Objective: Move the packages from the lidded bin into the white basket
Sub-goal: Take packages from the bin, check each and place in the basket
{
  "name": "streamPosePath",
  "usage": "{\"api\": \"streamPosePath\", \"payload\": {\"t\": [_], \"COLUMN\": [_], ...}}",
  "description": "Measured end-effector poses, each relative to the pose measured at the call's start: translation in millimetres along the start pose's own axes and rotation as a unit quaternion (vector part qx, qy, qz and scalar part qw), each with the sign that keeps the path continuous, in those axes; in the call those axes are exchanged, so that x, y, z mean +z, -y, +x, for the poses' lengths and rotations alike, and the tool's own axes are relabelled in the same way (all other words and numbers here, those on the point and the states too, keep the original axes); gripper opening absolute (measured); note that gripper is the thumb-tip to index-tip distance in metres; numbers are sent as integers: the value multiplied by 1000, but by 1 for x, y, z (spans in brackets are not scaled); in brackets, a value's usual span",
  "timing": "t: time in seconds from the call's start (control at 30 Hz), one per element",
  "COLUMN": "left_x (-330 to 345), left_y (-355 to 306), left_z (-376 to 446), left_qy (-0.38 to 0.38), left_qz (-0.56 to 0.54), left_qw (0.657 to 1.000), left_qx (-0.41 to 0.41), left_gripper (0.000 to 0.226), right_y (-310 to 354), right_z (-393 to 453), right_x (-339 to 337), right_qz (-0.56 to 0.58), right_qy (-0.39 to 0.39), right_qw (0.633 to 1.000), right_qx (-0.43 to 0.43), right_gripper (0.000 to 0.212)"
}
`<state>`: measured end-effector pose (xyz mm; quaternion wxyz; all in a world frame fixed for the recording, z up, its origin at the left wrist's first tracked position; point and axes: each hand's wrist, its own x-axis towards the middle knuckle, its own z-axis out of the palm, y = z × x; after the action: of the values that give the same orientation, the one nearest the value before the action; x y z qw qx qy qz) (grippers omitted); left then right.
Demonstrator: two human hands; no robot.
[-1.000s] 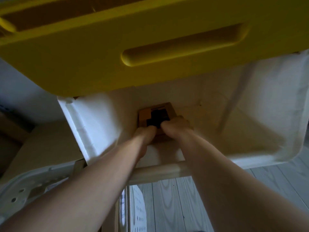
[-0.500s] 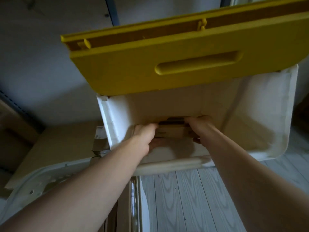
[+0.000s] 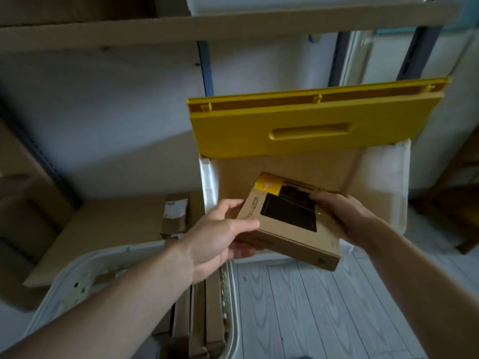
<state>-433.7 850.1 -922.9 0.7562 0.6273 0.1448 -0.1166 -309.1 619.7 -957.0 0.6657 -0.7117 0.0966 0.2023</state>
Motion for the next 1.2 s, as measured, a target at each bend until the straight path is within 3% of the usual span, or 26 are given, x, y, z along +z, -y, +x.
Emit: {"api": "streamPosePath", "payload": {"t": [0.2, 0.27, 0.37, 0.43, 0.5, 0.67, 0.77, 0.93, 1.03, 1.2], "left_x": [-62, -81, -107, -119, -127, -138, -155, -190, -198, -212], "left_y": [-12, -12, -9, -9, -9, -21, -30, -24, -17, -6], "left_z": [-65, -79, -93, -101, -107, -122, -130, -140, -142, -142], "left_qy": [6, -36, -113, -159, -209, -332, -323, -293, -259, -346], "left_qz": [16, 4, 0, -13, -44, -64, -98, -161, -163, -109], "left_qw": [999, 998, 992, 985, 974, 940, 938, 925, 930, 909], "left_qx": [43, 47, 56, 65, 72, 51, 75, 181, 205, 205], "left_gripper": [57, 49, 39, 44, 50, 40, 40, 21, 33, 42], "right_y": [4, 7, 9, 9, 9, 13, 15, 18, 21, 22], "right_z": [-38, -54, -75, -84, -91, -103, -103, -89, -80, -67], "right_x": [8, 13, 23, 39, 60, 122, 156, 200, 220, 251], "right_qz": [41, 41, -20, -61, -44, -19, 23, 77, 89, 103], "right_qy": [103, 160, 279, 348, 369, 334, 275, 258, 229, 196], "right_qw": [993, 986, 960, 935, 928, 941, 959, 960, 966, 973], "right_qx": [-37, -40, -22, -24, -18, -52, -72, -79, -78, -60], "right_gripper": [55, 56, 87, 84, 79, 50, 49, 39, 43, 54]}}
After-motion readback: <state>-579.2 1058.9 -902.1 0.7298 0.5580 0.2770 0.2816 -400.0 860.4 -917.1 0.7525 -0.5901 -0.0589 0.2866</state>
